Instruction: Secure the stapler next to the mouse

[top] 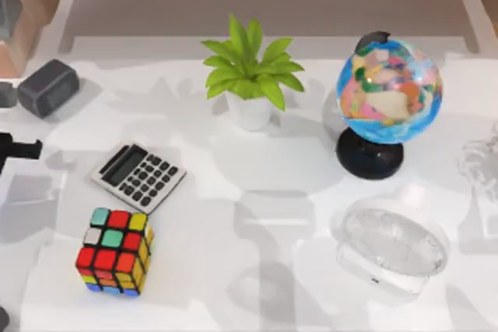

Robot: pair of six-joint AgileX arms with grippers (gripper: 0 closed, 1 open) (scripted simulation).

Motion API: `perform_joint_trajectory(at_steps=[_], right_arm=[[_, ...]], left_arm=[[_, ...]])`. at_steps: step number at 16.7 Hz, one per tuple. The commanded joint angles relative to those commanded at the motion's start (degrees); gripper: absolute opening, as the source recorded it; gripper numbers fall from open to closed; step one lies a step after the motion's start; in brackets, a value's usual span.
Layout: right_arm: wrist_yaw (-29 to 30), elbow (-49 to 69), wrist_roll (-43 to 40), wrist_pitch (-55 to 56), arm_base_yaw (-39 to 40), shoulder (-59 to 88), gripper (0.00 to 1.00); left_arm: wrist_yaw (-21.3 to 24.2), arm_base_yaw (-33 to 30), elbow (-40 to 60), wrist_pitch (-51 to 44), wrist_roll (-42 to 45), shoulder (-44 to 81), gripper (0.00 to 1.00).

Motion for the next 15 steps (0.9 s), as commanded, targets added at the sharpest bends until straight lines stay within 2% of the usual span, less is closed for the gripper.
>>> perform_joint_trajectory(at_steps=[7,12,15], right_arm=[[0.0,0.0,0.0,0.0,0.0,0.0,1.0],[0.0,0.0,0.0,0.0,0.0,0.0,1.0],[0.0,0.0,0.0,0.0,0.0,0.0,1.0]], left_arm=[[4.52,0.03,-1.81,3.47,-0.62,1.03,0.0],[4.7,0.02,-2.16,3.59,-0.64,1.4,0.0],[4.7,0.02,-2.16,3.59,-0.64,1.4,0.23]])
